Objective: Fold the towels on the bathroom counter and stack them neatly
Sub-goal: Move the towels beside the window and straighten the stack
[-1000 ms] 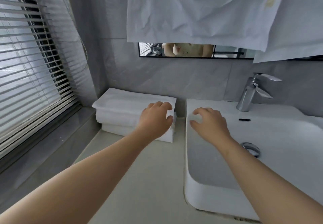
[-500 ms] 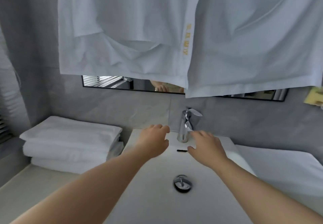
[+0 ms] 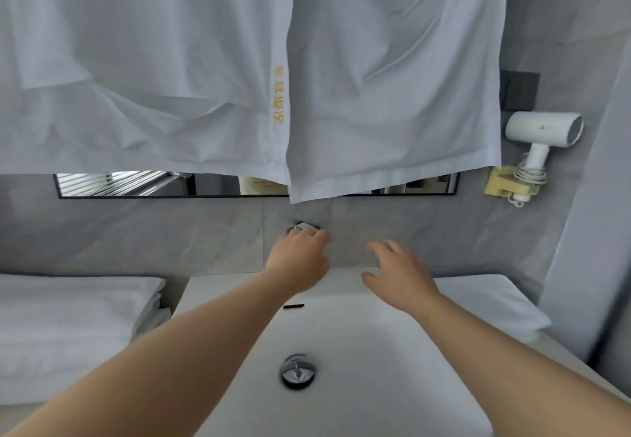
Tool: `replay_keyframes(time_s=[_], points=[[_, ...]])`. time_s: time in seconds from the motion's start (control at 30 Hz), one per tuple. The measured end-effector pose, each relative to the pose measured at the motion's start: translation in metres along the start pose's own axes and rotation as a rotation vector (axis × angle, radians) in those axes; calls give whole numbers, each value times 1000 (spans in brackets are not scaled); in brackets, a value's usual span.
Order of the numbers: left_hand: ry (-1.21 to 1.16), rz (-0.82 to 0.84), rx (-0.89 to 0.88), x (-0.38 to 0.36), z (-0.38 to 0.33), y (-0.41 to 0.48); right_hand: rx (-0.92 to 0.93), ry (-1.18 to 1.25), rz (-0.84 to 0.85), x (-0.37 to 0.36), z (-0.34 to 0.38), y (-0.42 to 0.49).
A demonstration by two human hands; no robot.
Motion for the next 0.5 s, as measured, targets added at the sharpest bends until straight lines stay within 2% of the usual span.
replay_keyframes(time_s=[0.17, 0.33, 0.5], points=[[-60, 78, -53, -31, -39, 4, -56, -73, 40, -8, -48, -17], [-53, 72, -92, -55, -79, 22, -29, -147, 71, -11, -95, -18], [-98, 76, -24, -94, -128, 44, 23, -160, 69, -14, -163, -11]])
Point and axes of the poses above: each hand's wrist, its own y-axis towards the middle knuckle, its own x-axis out of the back of the hand, z = x × y, the point moved 6 cm from there along y, towards the middle knuckle, and after that the axes turned 10 degrees about -y, right-handed, at the moved point
